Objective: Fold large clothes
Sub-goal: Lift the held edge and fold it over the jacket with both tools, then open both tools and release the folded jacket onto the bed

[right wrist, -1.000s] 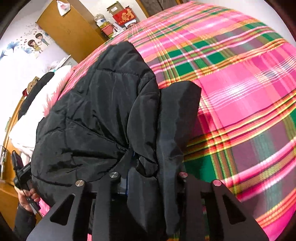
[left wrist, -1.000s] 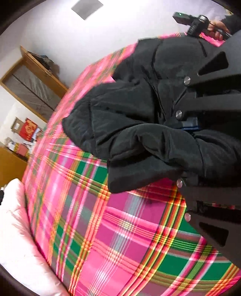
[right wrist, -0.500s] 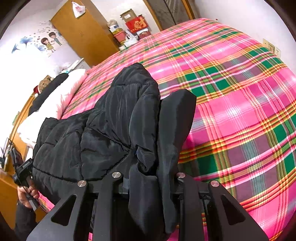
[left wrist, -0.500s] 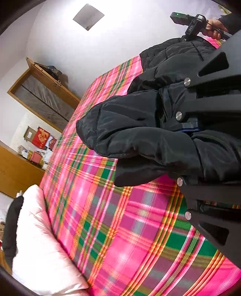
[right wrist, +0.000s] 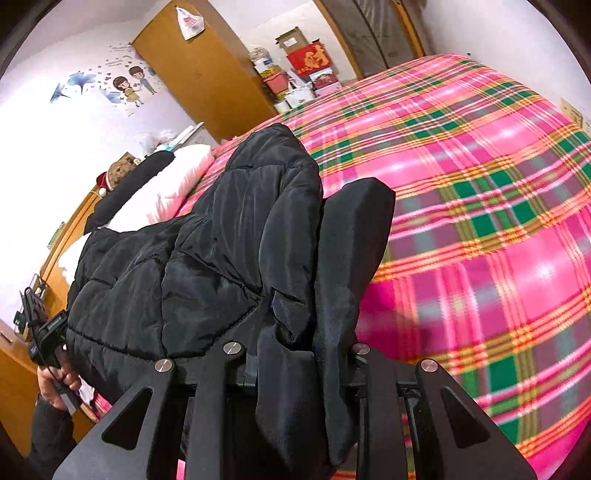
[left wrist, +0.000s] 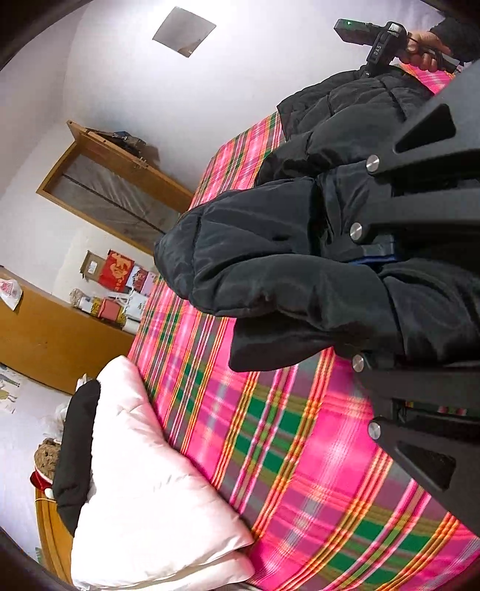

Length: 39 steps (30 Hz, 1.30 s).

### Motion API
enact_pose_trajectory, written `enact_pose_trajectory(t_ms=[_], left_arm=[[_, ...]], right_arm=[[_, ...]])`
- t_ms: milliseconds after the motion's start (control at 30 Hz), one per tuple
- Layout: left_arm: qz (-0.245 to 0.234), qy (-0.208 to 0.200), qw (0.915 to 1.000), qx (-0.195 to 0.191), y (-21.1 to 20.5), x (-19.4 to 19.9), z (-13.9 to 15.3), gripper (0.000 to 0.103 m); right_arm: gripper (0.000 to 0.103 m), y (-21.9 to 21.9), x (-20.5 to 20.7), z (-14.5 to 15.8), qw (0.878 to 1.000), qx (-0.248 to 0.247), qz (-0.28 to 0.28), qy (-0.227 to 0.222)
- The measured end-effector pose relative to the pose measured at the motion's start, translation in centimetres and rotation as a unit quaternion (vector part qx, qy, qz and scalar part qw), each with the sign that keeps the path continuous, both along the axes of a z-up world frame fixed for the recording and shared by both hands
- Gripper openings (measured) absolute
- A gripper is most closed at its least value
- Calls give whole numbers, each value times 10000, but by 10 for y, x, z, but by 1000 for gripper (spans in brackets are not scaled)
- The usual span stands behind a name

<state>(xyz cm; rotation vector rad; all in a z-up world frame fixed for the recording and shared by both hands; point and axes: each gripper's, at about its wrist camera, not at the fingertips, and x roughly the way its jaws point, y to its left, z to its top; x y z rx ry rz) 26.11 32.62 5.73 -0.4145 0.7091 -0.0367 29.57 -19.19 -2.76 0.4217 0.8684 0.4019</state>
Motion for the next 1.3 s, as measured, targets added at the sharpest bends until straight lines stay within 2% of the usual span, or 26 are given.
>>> enact_pose_trajectory(t_ms=[133, 267, 500, 633, 733, 833, 900, 1033, 1200, 1300], left_arm=[[86, -7, 9999, 68, 25, 12, -8, 26], [153, 83, 9998, 127, 44, 26, -28, 26], [266, 602, 9977, 137, 61, 46, -97, 27], [442, 909, 9949, -69, 75, 47, -138, 30], [561, 955, 9936, -208, 78, 44, -153, 36], [687, 1002, 9921, -321, 80, 43, -155, 44], [755, 1078, 9908, -304, 81, 41, -151, 50], [903, 1167, 9882, -421, 90, 30, -135, 51], [1195, 745, 9899, -144, 94, 21, -102, 50], [1135, 586, 9918, -78, 87, 30, -92, 50]], right_arm=[[24, 25, 16, -11, 10000, 47, 77, 14], [24, 43, 28, -32, 9998, 90, 123, 110], [25, 56, 42, -89, 9981, 13, 108, 610], [33, 53, 44, -110, 9963, 17, 103, 852], [42, 53, 46, -116, 9956, 26, 115, 928], [52, 49, 46, -114, 9950, 5, 57, 1000], [55, 47, 41, -108, 9951, -28, 42, 987], [57, 42, 26, -79, 9971, -414, 8, 646], [57, 38, 13, -37, 9961, -808, -350, -85], [57, 49, 19, -29, 9964, -796, -202, -226]])
